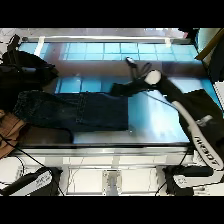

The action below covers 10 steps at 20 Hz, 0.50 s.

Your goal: Fold the clothes and pants, and hang the long-sleeved shirts on hangers.

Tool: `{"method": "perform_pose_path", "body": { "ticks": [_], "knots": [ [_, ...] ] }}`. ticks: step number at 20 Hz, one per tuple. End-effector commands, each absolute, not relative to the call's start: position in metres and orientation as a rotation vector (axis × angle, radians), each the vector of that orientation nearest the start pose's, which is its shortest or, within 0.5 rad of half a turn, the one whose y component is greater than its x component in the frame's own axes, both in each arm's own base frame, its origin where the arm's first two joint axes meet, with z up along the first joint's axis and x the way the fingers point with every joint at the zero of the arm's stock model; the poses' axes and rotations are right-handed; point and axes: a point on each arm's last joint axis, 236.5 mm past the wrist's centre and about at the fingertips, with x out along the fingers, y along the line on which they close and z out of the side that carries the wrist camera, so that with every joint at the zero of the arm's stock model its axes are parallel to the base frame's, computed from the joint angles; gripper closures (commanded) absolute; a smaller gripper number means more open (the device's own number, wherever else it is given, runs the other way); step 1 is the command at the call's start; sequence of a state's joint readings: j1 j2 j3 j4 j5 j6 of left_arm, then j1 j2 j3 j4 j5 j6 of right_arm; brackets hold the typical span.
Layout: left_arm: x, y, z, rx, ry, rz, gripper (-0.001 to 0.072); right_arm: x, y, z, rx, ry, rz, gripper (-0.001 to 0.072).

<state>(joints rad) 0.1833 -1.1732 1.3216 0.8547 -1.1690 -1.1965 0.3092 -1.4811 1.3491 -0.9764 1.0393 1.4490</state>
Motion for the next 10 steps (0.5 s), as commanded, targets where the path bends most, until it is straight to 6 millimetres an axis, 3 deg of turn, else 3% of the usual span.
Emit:
{"method": "perform_pose_path", "body": {
  "ticks": [1,4,10],
  "knots": [
    [0.418,-0.067,0.165,-0.328,0.828,-0.452,0.0674,0.382,0.157,-0.011,0.353,1.364,0.416,0.0094],
    [0.418,-0.068,0.165,-0.329,0.828,-0.453,0.0674,0.382,0.167,-0.054,0.585,1.345,0.411,0.0051],
    [0.418,-0.068,0.165,-0.329,0.828,-0.453,0.0674,0.389,0.205,-0.098,0.798,1.400,0.478,0.0051]
  ]
}}
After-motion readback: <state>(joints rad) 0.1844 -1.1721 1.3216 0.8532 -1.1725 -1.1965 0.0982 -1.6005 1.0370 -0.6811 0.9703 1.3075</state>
